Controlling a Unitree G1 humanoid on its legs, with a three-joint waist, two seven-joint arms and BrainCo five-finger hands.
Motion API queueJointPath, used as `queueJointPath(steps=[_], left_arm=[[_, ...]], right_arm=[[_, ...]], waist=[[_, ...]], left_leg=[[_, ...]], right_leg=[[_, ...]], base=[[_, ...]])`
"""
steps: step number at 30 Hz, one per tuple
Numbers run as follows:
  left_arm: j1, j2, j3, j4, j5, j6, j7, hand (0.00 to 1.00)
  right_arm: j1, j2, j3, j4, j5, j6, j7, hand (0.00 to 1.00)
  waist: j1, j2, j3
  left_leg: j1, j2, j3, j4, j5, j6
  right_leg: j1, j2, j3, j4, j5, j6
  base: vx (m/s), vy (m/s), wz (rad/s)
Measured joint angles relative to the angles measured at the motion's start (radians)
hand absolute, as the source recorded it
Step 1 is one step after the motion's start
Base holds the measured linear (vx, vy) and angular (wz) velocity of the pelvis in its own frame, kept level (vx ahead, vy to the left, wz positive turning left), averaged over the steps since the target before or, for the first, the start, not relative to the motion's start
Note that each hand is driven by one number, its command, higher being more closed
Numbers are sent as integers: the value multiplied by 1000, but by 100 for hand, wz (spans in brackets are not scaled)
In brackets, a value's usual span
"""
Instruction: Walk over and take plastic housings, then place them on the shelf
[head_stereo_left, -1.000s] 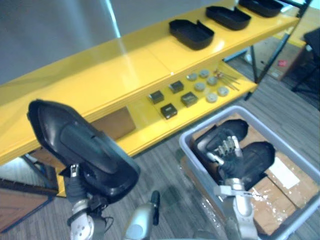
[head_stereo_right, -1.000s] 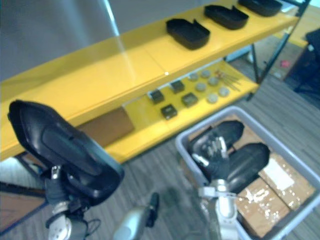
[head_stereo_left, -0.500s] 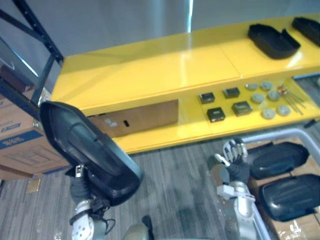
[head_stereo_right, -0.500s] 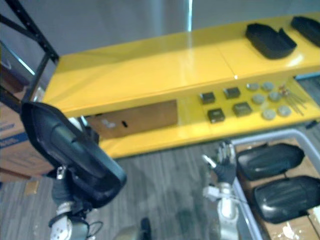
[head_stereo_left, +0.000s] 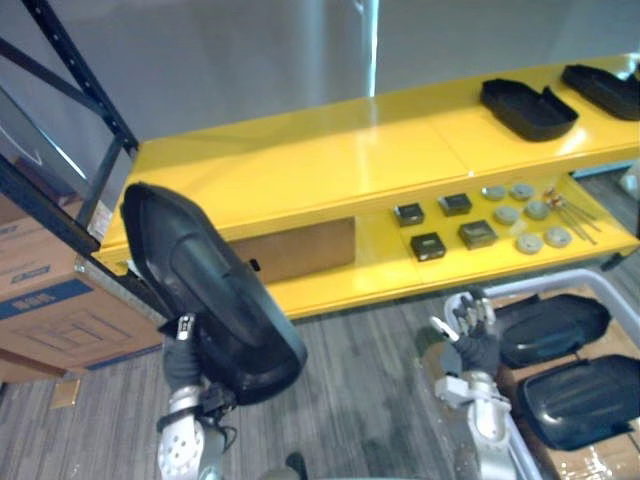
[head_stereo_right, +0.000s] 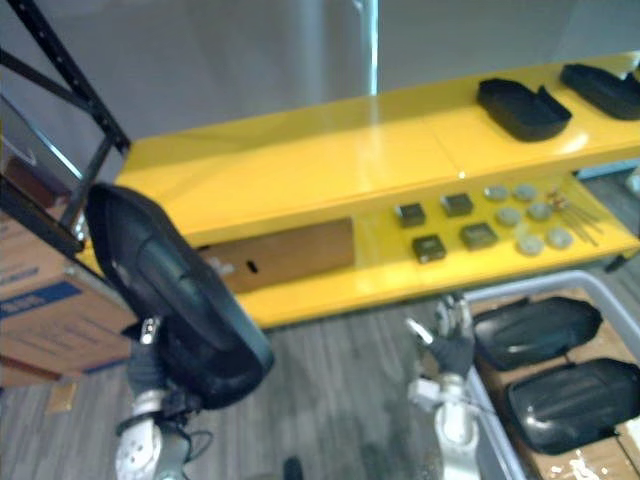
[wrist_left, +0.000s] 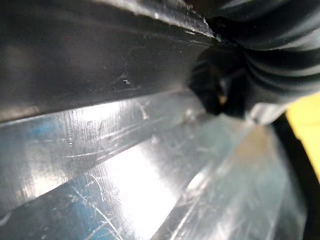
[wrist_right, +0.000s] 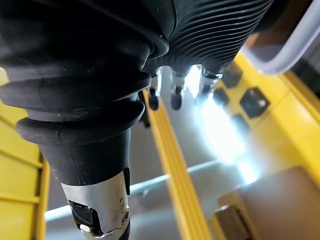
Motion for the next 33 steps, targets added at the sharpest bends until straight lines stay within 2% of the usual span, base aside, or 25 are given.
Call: queueJointPath(steps=[1, 2, 3, 5, 6, 9, 10, 12, 14, 15, 16, 18, 19, 20, 21, 22, 23, 24, 25, 26, 27, 28, 30, 32, 33], left_arm=[[-13, 7, -6, 0, 0, 0, -4, 100], [-32, 20, -7, 1, -1, 1, -4, 100], [-51, 44, -9, 5, -9, 2, -3, 100], [-65, 55, -11, 8, -8, 4, -1, 100], [-65, 51, -13, 13, -5, 8, 14, 100], [-50, 5, -37, 11, -5, 22, 26, 100], [-50, -1, -48, 11, -5, 30, 27, 100], [-49, 5, -65, 11, -5, 44, 29, 100], [-42, 8, -65, 11, -5, 46, 35, 100], [-37, 8, -58, 11, -6, 46, 37, 100], [-25, 7, -44, 11, -10, 46, 43, 100], [-4, 7, -23, 12, -10, 46, 44, 100], [4, 8, -17, 12, -10, 46, 43, 100], [13, 4, -16, 13, -9, 46, 40, 100], [14, 3, -17, 12, -6, 45, 32, 100], [13, 2, -17, 11, -5, 45, 30, 100], [16, 1, -15, 8, 2, 41, 31, 100], [17, -2, -12, 8, 21, 40, 34, 100], [20, -1, -2, 8, 32, 40, 35, 100], [23, -3, 15, 5, 36, 36, 34, 100], [23, -3, 22, 5, 37, 35, 34, 100], [23, -2, 29, 4, 47, 33, 34, 100], [21, 2, 32, 0, 115, 31, 34, 100], [20, 12, 31, -11, 136, 29, 31, 100], [13, 23, 26, -20, 153, 29, 32, 100]], right_arm=[[8, 9, -10, -1, 0, 1, 2, 0], [25, 18, -29, -6, 1, 3, 7, 0], [66, 22, -53, -33, 2, 3, 21, 0], [105, 21, -65, -63, 1, 3, 44, 0], [107, 11, -68, -72, 1, 4, 58, 0], [108, -28, -70, -82, 0, 10, 95, 0], [104, -32, -71, -82, 0, 12, 96, 0], [104, -40, -77, -91, 3, 12, 96, 0], [102, -46, -86, -107, 18, 12, 102, 0], [102, -49, -87, -112, 24, 11, 112, 0], [109, -55, -87, -113, 24, 8, 119, 0], [114, -62, -87, -114, 28, 7, 131, 0], [111, -63, -88, -115, 28, 7, 133, 0], [110, -65, -91, -113, 32, 5, 132, 0], [99, -73, -95, -111, 50, 5, 131, 0], [92, -77, -95, -111, 55, 4, 131, 0], [78, -81, -88, -111, 70, -4, 129, 0], [64, -84, -76, -106, 80, -21, 120, 0], [48, -78, -61, -92, 84, -22, 111, 0], [24, -80, -1, -89, 86, -30, 92, 0], [12, -83, 20, -88, 81, -32, 86, 0], [-15, -86, 49, -83, 73, -32, 67, 0], [-59, -85, 55, -60, 68, -32, 25, 0], [-85, -77, 47, -50, 69, -33, 5, 0], [-86, -67, 39, -42, 68, -33, -5, 0]], waist=[[-1, -6, 10], [-8, -20, 22], [-25, -43, 29], [-30, -68, 27], [-41, -74, 26], [-39, -18, 24], [-39, -7, 22], [-40, -5, 22], [-36, -14, 28], [-31, -21, 33], [-21, -20, 38], [-12, -2, 50], [-10, -9, 54], [-10, 1, 51], [-11, 12, 55], [-10, 11, 62], [-2, 16, 75], [13, 26, 88], [21, 16, 93], [29, -4, 104], [39, -7, 106], [45, -9, 104], [47, -20, 74], [41, -26, 71], [23, -29, 69]], left_leg=[[-5, 4, -6, 0, -1, 0], [-10, 10, -13, -2, -1, -1], [-30, 6, -33, 7, -5, -9], [-48, -12, -49, 20, -10, -19], [-56, -18, -57, 20, -7, -28], [-58, 13, -58, -6, 20, -57], [-58, 22, -59, -4, 20, -60], [-60, 36, -56, 33, 3, -61], [-103, 48, -52, 178, -50, -34], [-137, 55, -51, 282, -74, -9], [-200, 78, -52, 469, -95, 24], [-237, 109, -56, 602, -97, 23], [-239, 106, -56, 608, -108, 25], [-228, 91, -60, 581, -149, 9], [-232, 52, -82, 518, -173, 2], [-233, 26, -91, 476, -174, 2], [-235, -12, -114, 380, -162, -15], [-226, -31, -144, 309, -109, -31], [-202, -45, -132, 302, -118, -32], [-198, -51, -118, 354, -163, -25], [-203, -44, -107, 393, -190, -17], [-211, -25, -91, 470, -240, 8], [-207, -18, -49, 495, -295, 28], [-157, -29, -19, 439, -296, 36], [-102, -37, -8, 385, -280, 49]], right_leg=[[-22, 8, 34, 16, -51, -5], [-39, 29, 81, -19, -77, 7], [-37, 55, 125, -128, -56, 26], [-27, 58, 125, -240, -6, 37], [-17, 58, 123, -276, 12, 92], [3, 97, 99, -337, 48, 90], [12, 110, 93, -344, 50, 89], [36, 117, 88, -342, 46, 84], [60, 117, 90, -333, 34, 69], [72, 116, 91, -323, 20, 67], [101, 116, 93, -318, 1, 64], [149, 125, 101, -335, -5, 54], [159, 123, 108, -342, -15, 45], [166, 113, 112, -346, -26, 50], [165, 100, 118, -348, -27, 50], [165, 90, 121, -350, -29, 50], [166, 77, 128, -352, -45, 47], [169, 74, 150, -346, -71, 66], [170, 58, 162, -335, -84, 68], [180, 56, 185, -331, -94, 56], [185, 56, 196, -330, -87, 66], [202, 59, 226, -331, -74, 84], [167, 50, 253, -280, -72, 87], [87, 28, 242, -132, -66, 89], [43, 6, 224, -14, -71, 88]], base=[[-67, 12, 13], [-105, -17, 32], [-86, -36, 44], [-6, -76, 41], [74, -104, 26], [166, -87, 14], [191, -78, 17], [167, -65, 21], [111, -40, 12], [93, -99, -7], [112, -111, -13], [83, -61, -14], [87, 11, -2], [83, 65, 17], [71, 72, 22], [37, 117, 17], [45, 217, -5], [39, 194, -17], [92, 212, -26], [88, 103, -29], [166, 178, -42], [204, 205, -51], [235, 219, -59], [155, 118, -45], [221, 117, -18]])
